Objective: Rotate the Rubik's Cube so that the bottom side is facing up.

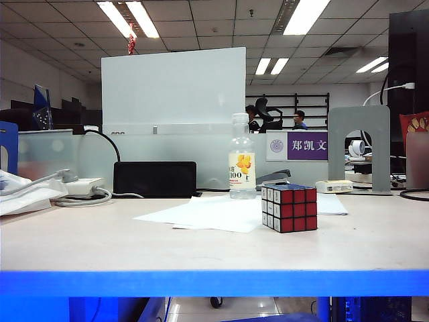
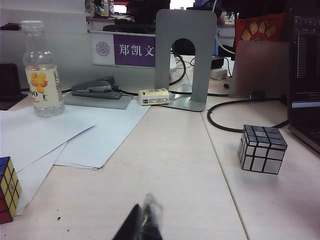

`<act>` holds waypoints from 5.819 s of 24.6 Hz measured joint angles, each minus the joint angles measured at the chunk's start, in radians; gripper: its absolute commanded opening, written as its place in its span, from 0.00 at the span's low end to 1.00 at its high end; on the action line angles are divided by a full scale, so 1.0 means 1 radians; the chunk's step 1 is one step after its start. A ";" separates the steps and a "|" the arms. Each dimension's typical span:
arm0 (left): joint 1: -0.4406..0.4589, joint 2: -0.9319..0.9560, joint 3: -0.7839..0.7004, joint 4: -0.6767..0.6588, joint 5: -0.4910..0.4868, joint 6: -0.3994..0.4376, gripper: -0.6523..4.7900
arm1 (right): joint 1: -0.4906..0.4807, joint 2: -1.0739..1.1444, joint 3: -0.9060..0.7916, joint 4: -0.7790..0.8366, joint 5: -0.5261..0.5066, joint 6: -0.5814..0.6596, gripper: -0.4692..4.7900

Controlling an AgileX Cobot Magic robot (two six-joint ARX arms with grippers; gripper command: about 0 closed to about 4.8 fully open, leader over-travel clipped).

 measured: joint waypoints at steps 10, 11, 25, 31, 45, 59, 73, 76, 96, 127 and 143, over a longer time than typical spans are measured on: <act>0.000 0.000 0.000 0.000 0.000 0.000 0.11 | 0.000 0.000 0.000 0.000 0.000 0.000 0.08; 0.000 0.000 0.000 0.000 0.000 0.000 0.11 | 0.000 0.000 0.000 0.000 0.000 0.000 0.08; 0.000 0.000 0.029 0.112 0.187 -0.530 0.42 | 0.000 0.071 0.343 -0.143 -0.090 0.278 0.08; 0.000 0.036 0.231 0.088 0.165 -0.549 0.42 | -0.001 0.461 0.785 -0.441 -0.247 0.368 0.08; -0.105 0.855 0.957 -0.483 0.584 -0.433 0.72 | 0.154 1.322 1.213 -0.795 -0.621 0.257 0.80; -0.542 0.888 0.960 -0.844 0.217 -0.472 0.72 | 0.343 1.654 1.248 -0.697 -0.265 -0.019 1.00; -0.549 0.884 0.960 -0.865 0.219 -0.501 0.72 | 0.414 1.835 1.378 -0.682 -0.100 -0.105 1.00; -0.549 0.884 0.960 -0.869 0.219 -0.501 0.72 | 0.402 1.883 1.369 -0.692 -0.043 -0.108 1.00; -0.549 0.884 0.960 -0.877 0.195 -0.497 0.72 | 0.410 1.884 1.363 -0.750 -0.027 -0.111 1.00; -0.549 0.884 0.960 -0.879 0.193 -0.496 0.72 | 0.410 1.884 1.363 -0.747 -0.343 -0.064 0.73; -0.549 0.884 0.960 -0.907 0.193 -0.496 0.72 | 0.364 1.884 1.363 -0.674 -0.560 0.029 0.90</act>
